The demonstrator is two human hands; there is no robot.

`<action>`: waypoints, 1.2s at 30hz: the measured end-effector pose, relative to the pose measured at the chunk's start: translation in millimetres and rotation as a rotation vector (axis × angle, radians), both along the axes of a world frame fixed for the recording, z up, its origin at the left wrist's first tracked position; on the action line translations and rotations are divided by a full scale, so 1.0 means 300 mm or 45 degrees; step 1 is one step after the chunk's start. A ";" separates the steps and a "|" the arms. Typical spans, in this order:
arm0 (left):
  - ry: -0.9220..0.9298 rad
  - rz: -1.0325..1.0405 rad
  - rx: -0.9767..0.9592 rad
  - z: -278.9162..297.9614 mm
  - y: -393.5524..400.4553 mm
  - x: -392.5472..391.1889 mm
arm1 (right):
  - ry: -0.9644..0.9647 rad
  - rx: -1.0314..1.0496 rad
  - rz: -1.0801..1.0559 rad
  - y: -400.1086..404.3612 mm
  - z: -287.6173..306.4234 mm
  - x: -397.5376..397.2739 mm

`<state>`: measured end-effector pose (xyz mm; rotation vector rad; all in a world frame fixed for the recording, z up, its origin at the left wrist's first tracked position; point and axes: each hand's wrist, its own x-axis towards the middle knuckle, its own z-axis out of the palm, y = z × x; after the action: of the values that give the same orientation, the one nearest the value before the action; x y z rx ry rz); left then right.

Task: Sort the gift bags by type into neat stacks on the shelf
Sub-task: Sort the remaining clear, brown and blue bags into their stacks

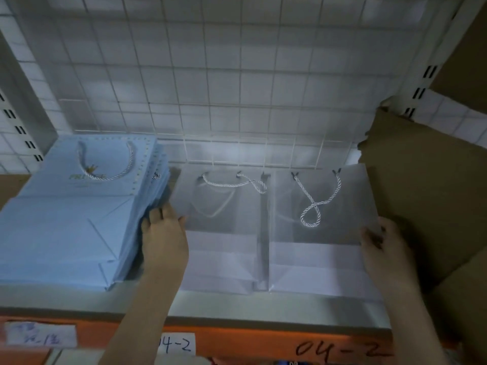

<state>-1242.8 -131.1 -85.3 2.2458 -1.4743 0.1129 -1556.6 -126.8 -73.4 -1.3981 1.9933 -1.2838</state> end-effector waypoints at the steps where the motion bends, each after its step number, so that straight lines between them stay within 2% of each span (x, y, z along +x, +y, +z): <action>1: -0.009 0.019 -0.007 -0.008 0.004 0.006 | 0.061 0.008 0.002 -0.003 0.001 0.001; 3: -0.064 0.026 -0.012 -0.039 0.006 0.022 | 0.153 0.019 -0.010 -0.014 -0.001 0.010; 5: -0.189 0.013 0.136 -0.064 0.011 0.032 | 0.303 0.044 -0.053 -0.030 -0.019 0.024; 8: -0.155 0.017 0.158 -0.069 0.016 0.024 | 0.531 0.102 -0.128 -0.051 -0.058 0.054; 12: -0.148 -0.027 0.169 -0.030 0.027 0.013 | 0.687 0.029 -0.206 -0.042 -0.074 0.087; 15: -0.133 -0.091 0.218 0.013 0.039 0.027 | 0.714 -0.057 -0.165 -0.029 -0.063 0.143; 21: -0.129 -0.392 -0.061 0.131 0.115 0.142 | 0.661 -0.258 0.038 0.022 -0.037 0.417; 24: -0.212 -0.488 -0.190 0.180 0.180 0.267 | 0.649 -0.316 0.165 0.057 -0.027 0.587; 28: -0.202 -0.507 -0.293 0.189 0.288 0.543 | 0.607 -0.360 0.286 0.128 0.001 0.876; 36: 0.009 -0.129 -0.186 0.097 0.605 1.317 | 0.569 -0.510 0.491 0.303 0.048 1.627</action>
<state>-847.7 50.2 -56.3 2.0504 -1.5224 0.1748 -1068.3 -35.9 -59.0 -2.3006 1.6320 -1.3157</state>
